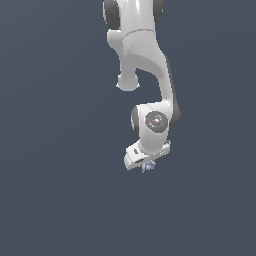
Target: Pick up the object and move it to a goal position.
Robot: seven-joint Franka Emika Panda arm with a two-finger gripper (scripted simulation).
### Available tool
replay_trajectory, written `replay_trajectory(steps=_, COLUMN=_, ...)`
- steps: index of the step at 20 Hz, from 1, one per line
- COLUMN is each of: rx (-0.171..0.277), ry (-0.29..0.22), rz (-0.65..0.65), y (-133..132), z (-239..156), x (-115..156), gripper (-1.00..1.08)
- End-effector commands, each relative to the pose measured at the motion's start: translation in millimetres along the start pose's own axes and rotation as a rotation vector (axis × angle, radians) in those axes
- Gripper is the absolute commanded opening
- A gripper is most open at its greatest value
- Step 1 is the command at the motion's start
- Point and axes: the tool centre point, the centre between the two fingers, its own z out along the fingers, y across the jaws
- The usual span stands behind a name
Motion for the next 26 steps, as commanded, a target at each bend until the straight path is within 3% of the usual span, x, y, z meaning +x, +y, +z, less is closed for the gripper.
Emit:
replay_trajectory(steps=1, rx=0.000, ry=0.000, rz=0.000, y=-2, z=-2, x=-1, gripper=-1.00)
replay_trajectory(steps=13, rx=-0.001, ry=0.000, rz=0.000, y=-37, z=-33, x=-23, gripper=-1.00)
replay_trajectory(steps=26, rx=-0.003, ry=0.000, rz=-0.001, y=-124, z=-110, x=-78, gripper=-1.00)
